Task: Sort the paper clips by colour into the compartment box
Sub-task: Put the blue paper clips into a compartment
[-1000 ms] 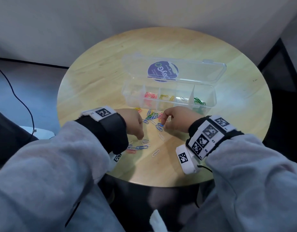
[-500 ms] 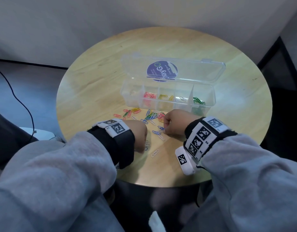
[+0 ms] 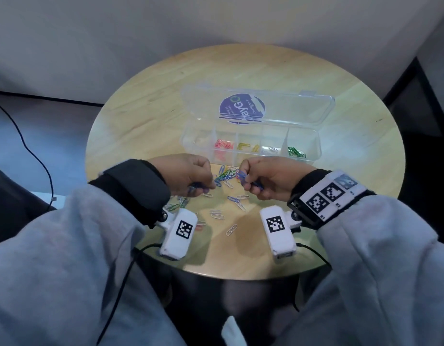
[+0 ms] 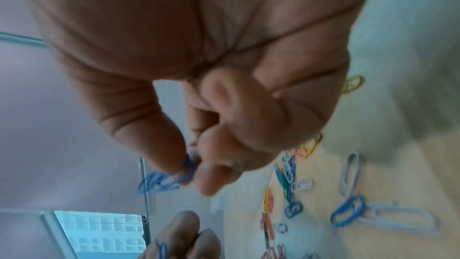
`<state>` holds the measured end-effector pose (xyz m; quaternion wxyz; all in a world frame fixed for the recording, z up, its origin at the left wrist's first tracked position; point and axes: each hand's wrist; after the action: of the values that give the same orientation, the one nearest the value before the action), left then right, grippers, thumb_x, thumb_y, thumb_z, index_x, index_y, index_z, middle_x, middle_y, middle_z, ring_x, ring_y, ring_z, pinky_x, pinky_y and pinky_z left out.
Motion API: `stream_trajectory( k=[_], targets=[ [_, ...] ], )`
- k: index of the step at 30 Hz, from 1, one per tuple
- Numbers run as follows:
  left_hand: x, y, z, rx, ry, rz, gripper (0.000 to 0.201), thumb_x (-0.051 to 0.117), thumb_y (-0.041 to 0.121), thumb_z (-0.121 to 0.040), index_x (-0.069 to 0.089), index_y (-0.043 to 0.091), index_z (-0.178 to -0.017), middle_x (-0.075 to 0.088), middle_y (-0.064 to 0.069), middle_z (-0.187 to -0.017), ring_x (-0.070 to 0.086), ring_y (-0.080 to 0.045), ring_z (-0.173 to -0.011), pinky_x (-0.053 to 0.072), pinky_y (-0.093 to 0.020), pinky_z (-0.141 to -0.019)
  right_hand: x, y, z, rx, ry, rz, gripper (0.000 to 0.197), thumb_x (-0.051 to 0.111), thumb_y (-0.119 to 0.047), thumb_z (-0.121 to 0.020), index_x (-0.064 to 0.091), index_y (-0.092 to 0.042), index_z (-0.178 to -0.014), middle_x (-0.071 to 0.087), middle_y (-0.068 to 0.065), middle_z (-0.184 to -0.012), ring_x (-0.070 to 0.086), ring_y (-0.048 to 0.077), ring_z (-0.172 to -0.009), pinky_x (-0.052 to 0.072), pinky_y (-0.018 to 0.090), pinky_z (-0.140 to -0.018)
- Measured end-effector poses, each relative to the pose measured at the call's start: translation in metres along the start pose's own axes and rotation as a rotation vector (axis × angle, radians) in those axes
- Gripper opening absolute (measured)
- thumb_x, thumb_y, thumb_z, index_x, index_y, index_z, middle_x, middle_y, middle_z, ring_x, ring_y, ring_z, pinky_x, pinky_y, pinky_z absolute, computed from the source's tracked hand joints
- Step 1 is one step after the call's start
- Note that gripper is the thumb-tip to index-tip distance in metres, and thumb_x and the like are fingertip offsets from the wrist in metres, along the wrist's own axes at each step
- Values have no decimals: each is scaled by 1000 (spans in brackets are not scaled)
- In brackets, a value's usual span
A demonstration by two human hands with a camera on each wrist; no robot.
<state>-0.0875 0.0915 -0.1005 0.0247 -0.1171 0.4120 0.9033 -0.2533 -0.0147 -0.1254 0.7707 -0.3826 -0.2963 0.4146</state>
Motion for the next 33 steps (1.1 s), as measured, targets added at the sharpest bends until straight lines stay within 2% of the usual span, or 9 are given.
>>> stream_trajectory(
  k=[3,6,9,16,20,23,25,29,33],
  targets=[
    [-7,4,1,17,-1,193,35,46,-10,-83,37,12,-57,58,-4,-49,50,-9,-37,38,-11,-37,-1,2,0,-18,-57,-167,31,28,8,-83,47,-11,-68,51,8,-59,42,10,-39,29,13,-32],
    [-8,5,4,-13,-9,294,20,50,-1,-72,41,13,-62,53,-4,-50,45,-10,-37,36,-12,-37,0,4,-1,4,-88,-262,32,24,9,-82,48,-8,-68,54,8,-56,45,11,-39,32,13,-32],
    [-10,3,1,-48,-3,338,22,41,1,-86,48,16,-71,51,-1,-52,44,-9,-38,35,-12,-38,1,5,-3,33,-99,-260,35,23,10,-83,50,-7,-71,58,7,-57,50,10,-40,37,13,-33],
    [-9,3,-1,-65,-25,351,22,38,5,-88,56,14,-81,55,-2,-58,50,-9,-41,41,-13,-39,5,3,-3,65,-96,-286,31,28,2,-87,56,-7,-78,59,4,-58,53,8,-42,42,14,-38],
    [-11,8,-1,-50,4,409,22,36,10,-92,58,11,-90,61,-7,-78,63,-11,-53,53,-17,-49,6,1,-4,54,-66,-407,34,25,6,-88,58,-1,-86,58,11,-67,58,12,-46,50,16,-44],
    [-17,11,0,-7,18,496,27,31,5,-91,57,7,-92,61,-14,-91,66,-20,-76,58,-23,-63,6,-4,-1,36,-34,-458,39,21,10,-90,59,3,-91,59,16,-80,64,16,-55,57,20,-56],
    [-24,14,1,26,32,546,30,28,8,-91,58,5,-95,61,-15,-96,62,-25,-90,57,-28,-74,6,-8,3,6,-10,-488,46,15,17,-84,58,5,-94,61,18,-87,67,19,-64,58,23,-65],
    [-41,21,2,108,68,596,36,29,22,-95,61,6,-96,60,-16,-103,61,-23,-92,54,-31,-82,6,-22,13,-82,40,-580,53,10,21,-78,56,9,-100,60,23,-95,64,28,-86,58,25,-72],
    [-56,23,-4,129,117,624,40,30,31,-97,61,6,-97,56,-16,-105,58,-24,-95,49,-32,-84,14,-39,10,-131,106,-598,46,14,20,-80,54,12,-101,58,25,-99,63,31,-87,56,26,-76]
  ],
)
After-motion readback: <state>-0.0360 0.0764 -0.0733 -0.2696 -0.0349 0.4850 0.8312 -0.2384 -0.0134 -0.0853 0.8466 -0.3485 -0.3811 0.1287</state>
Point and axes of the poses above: each hand's wrist, its own z-axis away from the middle knuckle, its own x-axis out of the palm, y = z × x
